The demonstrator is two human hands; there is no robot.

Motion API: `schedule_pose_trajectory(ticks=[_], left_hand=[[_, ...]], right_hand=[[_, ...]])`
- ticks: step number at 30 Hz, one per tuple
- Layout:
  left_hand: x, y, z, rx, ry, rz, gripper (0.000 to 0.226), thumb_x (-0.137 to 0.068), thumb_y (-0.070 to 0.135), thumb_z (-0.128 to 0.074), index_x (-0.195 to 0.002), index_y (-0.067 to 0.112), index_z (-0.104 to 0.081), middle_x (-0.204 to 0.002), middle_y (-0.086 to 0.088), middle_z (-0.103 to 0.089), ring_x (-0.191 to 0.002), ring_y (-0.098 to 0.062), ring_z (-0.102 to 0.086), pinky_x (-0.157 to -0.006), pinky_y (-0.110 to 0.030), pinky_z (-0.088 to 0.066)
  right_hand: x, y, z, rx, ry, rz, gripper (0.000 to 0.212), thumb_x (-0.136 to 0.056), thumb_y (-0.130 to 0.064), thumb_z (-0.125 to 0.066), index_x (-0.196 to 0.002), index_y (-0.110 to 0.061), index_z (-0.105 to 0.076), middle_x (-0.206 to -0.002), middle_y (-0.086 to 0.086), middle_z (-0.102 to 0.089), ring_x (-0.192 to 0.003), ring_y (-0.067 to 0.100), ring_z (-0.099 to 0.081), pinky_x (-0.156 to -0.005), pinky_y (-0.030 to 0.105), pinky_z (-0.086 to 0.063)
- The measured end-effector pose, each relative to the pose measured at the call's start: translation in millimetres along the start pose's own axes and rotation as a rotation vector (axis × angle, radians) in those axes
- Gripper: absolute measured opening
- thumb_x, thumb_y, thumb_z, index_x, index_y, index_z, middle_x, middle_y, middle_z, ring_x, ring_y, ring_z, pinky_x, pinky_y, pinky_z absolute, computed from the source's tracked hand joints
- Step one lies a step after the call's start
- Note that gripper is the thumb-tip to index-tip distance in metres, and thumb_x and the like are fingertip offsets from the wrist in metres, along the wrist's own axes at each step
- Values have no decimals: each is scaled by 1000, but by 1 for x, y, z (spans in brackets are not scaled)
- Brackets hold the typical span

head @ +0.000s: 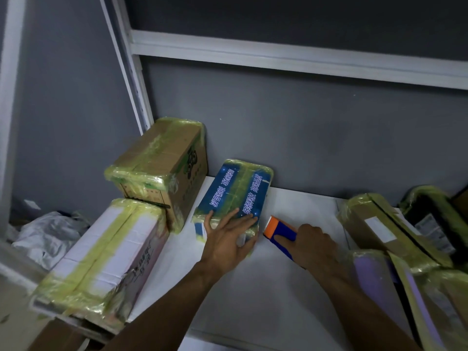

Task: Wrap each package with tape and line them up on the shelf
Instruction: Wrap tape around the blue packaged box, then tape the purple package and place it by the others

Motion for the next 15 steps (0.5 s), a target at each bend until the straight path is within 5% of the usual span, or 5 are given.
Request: schedule_pose_trajectory(ticks=[6, 10, 15], left_hand=[[-13, -4, -2, -253, -138, 151, 50, -106, 55, -25, -154, 43, -36, -162, 23, -28, -157, -16, -6, -106, -59, 37], [-25, -14, -8, -289, -150, 224, 55, -107, 54, -18, -160, 38, -22, -167, 19, -19, -157, -19, 1, -106, -61, 32], [-42, -31, -15, -245, -173, 263, 57, -107, 54, -18, -161, 34, -19, -169, 13, -13, -157, -20, 7, -118, -67, 12]], right_hand=[[6, 18, 19, -131, 72, 18, 63, -83, -84, -50, -81, -21, -49, -77, -5, -57, -70, 14, -61, -59, 26, -47], [14, 24, 31, -237, 84, 15, 59, -81, -85, -53, -73, -27, -45, -68, -11, -53, -60, 3, -55, -50, 20, -36], [26, 23, 42, -448, 50, 0, 65, -73, -86, -49, -73, -22, -53, -63, -7, -59, -58, 6, -60, -52, 20, -40]])
Point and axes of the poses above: each hand's wrist, its own x-axis away from the middle knuckle, its own z-axis out of the back of the hand, y = z × x, the point moved 6 cm from there along -x, towards the middle knuckle
